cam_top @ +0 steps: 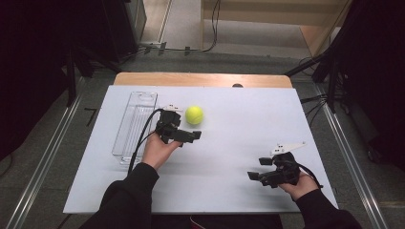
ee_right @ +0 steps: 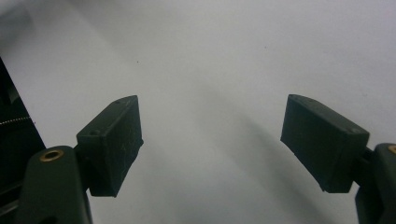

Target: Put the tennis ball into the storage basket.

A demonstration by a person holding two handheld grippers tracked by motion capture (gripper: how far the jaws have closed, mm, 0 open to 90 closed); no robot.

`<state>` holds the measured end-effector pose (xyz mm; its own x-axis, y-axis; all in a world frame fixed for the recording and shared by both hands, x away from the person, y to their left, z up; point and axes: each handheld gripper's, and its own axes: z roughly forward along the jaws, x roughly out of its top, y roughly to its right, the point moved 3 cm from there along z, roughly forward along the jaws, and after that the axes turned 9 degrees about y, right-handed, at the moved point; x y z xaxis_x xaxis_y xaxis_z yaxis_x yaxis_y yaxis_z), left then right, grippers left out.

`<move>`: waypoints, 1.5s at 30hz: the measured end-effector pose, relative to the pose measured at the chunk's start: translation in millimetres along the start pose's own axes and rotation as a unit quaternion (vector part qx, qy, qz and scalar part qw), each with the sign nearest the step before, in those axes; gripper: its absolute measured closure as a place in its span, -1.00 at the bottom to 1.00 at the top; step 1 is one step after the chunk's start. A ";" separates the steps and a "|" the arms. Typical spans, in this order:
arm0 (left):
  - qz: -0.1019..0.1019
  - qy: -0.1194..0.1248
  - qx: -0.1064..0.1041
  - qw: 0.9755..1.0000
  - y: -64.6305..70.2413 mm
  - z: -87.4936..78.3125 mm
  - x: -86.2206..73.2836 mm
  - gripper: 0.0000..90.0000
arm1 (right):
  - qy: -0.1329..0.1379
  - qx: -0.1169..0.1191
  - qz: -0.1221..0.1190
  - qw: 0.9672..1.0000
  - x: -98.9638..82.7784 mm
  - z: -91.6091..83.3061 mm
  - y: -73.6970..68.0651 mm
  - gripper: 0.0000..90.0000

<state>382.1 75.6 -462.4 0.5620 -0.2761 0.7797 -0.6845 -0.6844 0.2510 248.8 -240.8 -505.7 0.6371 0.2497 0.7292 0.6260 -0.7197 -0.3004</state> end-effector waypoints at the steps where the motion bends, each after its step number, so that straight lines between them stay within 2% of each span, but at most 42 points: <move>1: 0.001 -0.001 0.001 1.000 -0.4 0.4 1.1 -1.00 | 0.000 0.000 0.001 1.000 0.0 -0.2 -0.1 -0.59; 14: 0.003 0.000 0.019 1.000 -10.9 8.7 20.1 -1.00 | 0.000 0.000 0.001 1.000 0.0 -0.2 -0.3 -0.59; 21: 0.003 -0.011 0.030 0.999 -18.4 16.2 25.8 -1.00 | 0.000 0.002 0.000 1.000 0.1 0.0 -0.4 -0.59; 29: 0.001 -0.008 0.038 0.999 -20.8 23.2 37.1 -1.00 | 0.000 0.003 0.000 1.000 0.1 0.1 -0.5 -0.59; 37: 0.007 -0.011 0.040 0.999 -22.4 30.4 45.9 -1.00 | 0.000 0.005 -0.001 1.000 0.1 -0.2 -0.8 -0.59; 43: -0.002 -0.008 0.038 0.999 -24.6 35.3 55.0 -1.00 | 0.001 0.005 -0.001 1.000 0.1 -0.4 -0.7 -0.59; 45: -0.009 -0.010 0.030 0.999 -27.4 36.1 58.5 -1.00 | 0.001 0.006 -0.002 1.000 0.0 -0.5 -0.7 -0.59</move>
<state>450.5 53.9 -444.4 0.5838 -0.2762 0.7635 -0.6457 -0.7280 0.2305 248.1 -240.6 -505.2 0.6343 0.2511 0.7312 0.6335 -0.7109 -0.3055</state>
